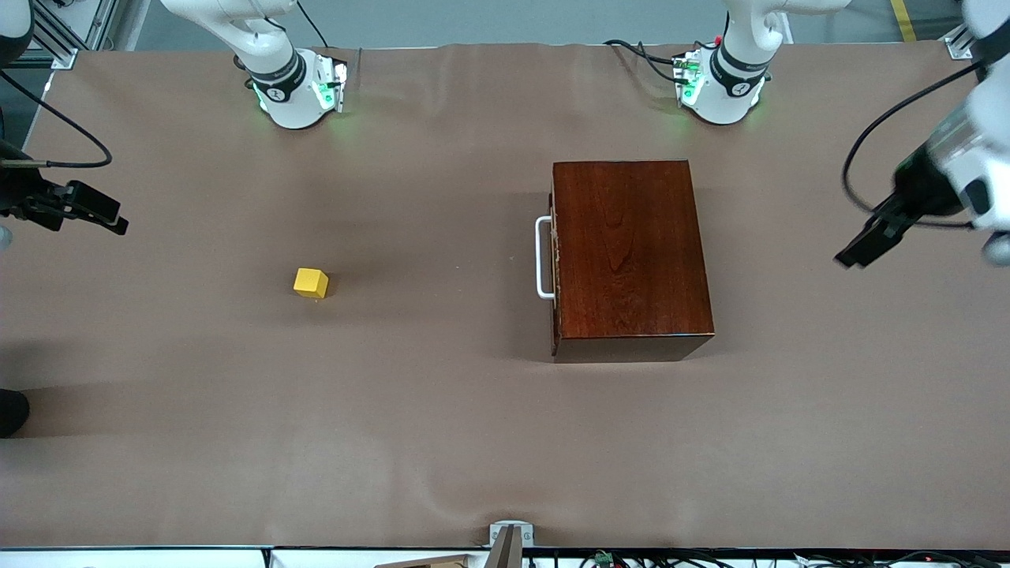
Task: Open drawer, take yellow block, close drawer
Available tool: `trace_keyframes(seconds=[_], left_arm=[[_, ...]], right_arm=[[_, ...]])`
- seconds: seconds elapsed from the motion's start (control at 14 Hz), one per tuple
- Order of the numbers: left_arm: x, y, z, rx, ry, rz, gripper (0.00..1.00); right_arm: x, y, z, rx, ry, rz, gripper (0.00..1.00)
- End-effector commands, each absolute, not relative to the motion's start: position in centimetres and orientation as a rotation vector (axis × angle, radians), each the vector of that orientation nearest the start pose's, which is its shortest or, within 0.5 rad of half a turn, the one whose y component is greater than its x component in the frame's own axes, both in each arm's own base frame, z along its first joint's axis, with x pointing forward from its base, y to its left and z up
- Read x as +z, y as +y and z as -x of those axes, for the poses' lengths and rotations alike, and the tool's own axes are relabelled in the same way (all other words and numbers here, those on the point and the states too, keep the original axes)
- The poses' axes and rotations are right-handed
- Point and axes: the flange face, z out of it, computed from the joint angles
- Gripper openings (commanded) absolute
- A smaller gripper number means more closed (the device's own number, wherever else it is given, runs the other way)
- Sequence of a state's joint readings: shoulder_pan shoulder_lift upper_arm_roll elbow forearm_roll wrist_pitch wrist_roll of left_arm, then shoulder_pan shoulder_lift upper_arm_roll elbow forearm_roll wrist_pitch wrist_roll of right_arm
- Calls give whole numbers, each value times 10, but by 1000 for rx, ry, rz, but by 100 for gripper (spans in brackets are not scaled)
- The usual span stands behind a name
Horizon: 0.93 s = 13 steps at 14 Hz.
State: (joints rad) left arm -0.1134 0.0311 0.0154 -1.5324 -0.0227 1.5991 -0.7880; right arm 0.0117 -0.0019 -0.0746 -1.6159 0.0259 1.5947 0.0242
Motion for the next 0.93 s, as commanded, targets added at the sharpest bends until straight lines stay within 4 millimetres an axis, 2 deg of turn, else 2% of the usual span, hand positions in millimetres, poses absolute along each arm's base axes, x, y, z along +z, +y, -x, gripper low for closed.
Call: trace_keyframes(seconds=[0.0, 0.29, 0.5, 0.57, 0.86], left_arm=[[626, -32, -543, 77, -754, 3107, 100], [631, -18, -540, 99, -241, 3184, 100], [638, -12, -540, 70, 100, 3191, 100], [635, -8, -542, 78, 141, 3187, 100], [634, -11, -547, 41, 123, 3143, 100]], right_arm=[[621, -34, -547, 24, 122, 3127, 100], [632, -33, -544, 36, 122, 3127, 100], [630, -36, -545, 45, 131, 3126, 100], [627, -40, -546, 52, 143, 3121, 100], [627, -36, -547, 45, 134, 3122, 100]])
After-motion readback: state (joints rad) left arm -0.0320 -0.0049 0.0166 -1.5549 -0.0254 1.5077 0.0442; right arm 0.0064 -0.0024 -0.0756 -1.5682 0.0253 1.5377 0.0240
